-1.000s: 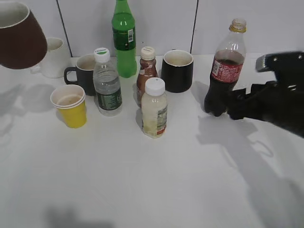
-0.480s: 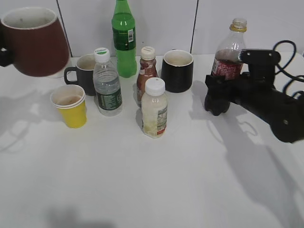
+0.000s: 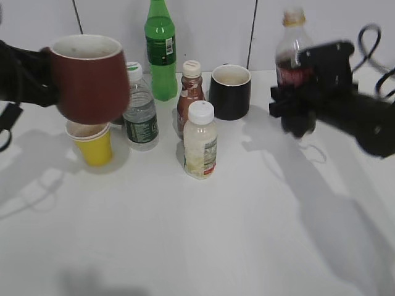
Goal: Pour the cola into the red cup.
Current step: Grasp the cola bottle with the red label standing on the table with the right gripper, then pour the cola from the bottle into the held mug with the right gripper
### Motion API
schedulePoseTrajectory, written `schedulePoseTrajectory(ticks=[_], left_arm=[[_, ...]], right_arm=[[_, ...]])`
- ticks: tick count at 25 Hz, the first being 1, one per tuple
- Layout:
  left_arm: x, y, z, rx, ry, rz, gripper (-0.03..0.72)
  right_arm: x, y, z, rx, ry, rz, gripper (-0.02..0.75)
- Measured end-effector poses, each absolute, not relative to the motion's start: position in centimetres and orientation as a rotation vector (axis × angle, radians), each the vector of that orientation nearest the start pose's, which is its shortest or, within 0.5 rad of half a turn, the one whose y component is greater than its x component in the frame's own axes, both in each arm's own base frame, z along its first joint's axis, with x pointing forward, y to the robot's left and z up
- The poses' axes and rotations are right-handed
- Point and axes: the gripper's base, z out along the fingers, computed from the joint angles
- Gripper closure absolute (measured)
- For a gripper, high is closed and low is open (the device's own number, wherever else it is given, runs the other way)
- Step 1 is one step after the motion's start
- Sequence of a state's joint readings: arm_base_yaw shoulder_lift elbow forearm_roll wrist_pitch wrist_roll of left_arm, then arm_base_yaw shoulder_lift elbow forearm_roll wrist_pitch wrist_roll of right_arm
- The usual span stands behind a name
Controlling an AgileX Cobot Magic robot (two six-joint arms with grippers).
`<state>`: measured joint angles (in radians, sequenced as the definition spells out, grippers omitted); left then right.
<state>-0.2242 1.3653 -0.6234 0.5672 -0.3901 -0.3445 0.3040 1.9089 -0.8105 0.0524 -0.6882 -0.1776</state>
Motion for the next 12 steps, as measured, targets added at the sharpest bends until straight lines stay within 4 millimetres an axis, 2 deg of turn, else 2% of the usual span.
schedulePoseTrajectory(ticks=[5,12], left_arm=[[25.6,-10.6,24.3,0.598,1.818,-0.284,0.641],[26.2,-13.4,24.5,0.683,1.842,-0.301,0.641]], right_arm=[[33.4,12.5,19.7,-0.712,1.71,-0.082,0.274],[31.1,15.9,23.1,-1.075,1.438,-0.293,0.274]])
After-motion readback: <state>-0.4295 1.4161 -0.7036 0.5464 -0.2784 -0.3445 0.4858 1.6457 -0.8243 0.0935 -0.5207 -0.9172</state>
